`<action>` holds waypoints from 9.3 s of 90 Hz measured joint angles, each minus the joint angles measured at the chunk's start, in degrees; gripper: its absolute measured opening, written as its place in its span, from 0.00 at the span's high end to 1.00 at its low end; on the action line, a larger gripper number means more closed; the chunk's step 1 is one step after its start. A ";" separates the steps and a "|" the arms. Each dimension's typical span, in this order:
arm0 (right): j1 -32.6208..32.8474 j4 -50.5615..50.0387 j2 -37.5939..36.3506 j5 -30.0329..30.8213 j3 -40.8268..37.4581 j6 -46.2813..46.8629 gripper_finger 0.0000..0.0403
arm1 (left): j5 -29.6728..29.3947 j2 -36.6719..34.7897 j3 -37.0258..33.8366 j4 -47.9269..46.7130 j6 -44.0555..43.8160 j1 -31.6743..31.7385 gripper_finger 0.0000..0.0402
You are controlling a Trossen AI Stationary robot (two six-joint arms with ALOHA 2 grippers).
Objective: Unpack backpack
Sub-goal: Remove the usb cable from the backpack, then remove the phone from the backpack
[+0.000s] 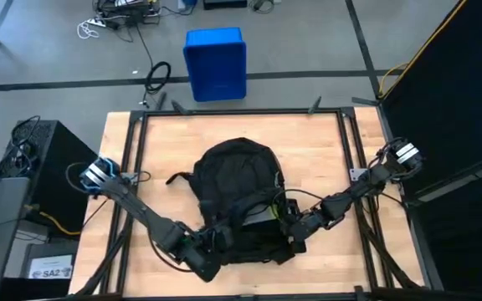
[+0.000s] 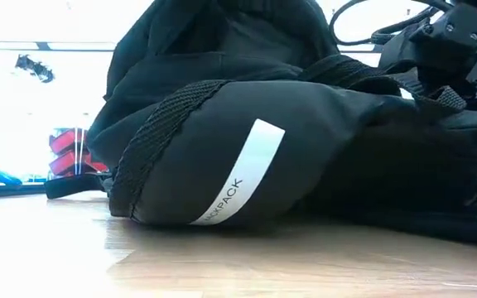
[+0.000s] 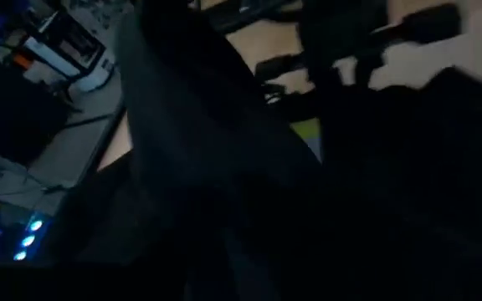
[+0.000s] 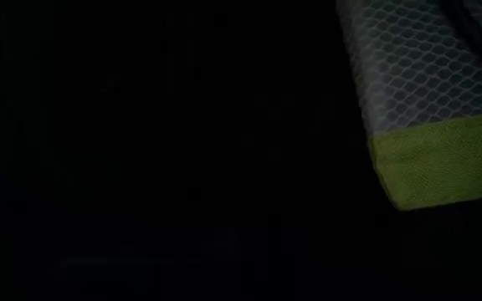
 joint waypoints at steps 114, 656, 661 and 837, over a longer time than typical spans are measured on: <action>-0.13 20.93 -0.99 8.96 8.63 -22.30 1.00 | -2.69 1.81 0.32 10.59 12.94 8.49 1.00; -24.26 -12.27 -22.37 63.26 45.87 -69.32 1.00 | 30.50 -22.72 -47.91 39.68 5.73 34.77 1.00; -24.26 -18.80 -22.24 62.80 44.66 -62.86 1.00 | 30.49 -22.70 -47.92 39.68 5.73 34.77 1.00; -15.67 -68.61 -22.18 -0.80 11.17 33.58 0.57 | 32.81 -22.68 -47.99 39.44 6.15 33.67 1.00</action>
